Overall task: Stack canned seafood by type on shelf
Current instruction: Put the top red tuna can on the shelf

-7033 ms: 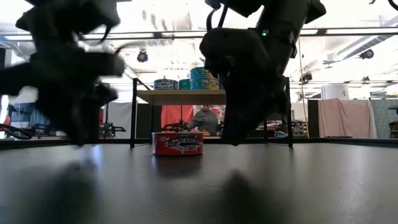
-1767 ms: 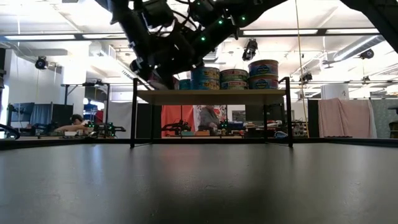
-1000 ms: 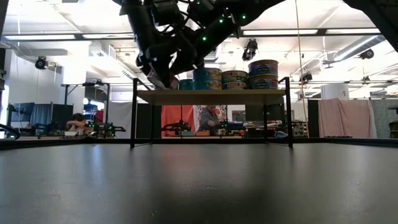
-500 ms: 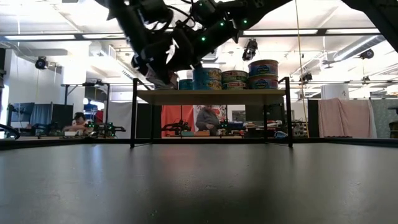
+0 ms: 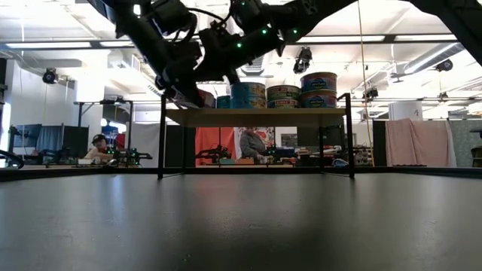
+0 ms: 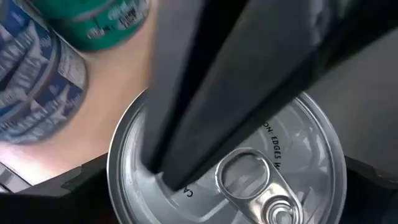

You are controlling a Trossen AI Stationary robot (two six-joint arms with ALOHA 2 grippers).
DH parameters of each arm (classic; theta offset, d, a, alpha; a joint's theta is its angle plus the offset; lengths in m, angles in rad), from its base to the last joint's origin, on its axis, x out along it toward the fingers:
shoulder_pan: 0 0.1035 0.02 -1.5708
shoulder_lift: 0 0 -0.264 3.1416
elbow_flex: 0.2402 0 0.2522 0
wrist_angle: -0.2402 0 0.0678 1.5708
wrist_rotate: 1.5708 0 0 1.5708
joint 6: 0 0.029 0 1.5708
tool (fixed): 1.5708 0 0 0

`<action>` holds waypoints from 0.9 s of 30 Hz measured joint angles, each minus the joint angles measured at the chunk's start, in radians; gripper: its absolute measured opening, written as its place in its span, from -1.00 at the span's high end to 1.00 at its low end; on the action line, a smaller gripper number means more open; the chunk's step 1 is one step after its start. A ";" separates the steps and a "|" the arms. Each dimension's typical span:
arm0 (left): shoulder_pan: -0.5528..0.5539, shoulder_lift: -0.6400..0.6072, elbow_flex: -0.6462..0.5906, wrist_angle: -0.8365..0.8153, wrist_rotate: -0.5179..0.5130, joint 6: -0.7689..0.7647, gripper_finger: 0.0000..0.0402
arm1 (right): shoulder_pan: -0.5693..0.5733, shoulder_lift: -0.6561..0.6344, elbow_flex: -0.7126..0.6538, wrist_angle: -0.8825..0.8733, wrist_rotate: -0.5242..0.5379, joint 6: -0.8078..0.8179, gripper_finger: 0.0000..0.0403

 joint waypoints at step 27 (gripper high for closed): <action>0.059 0.004 -0.005 0.036 0.237 0.030 -0.99 | -0.003 0.027 0.009 -0.191 0.087 -0.164 0.95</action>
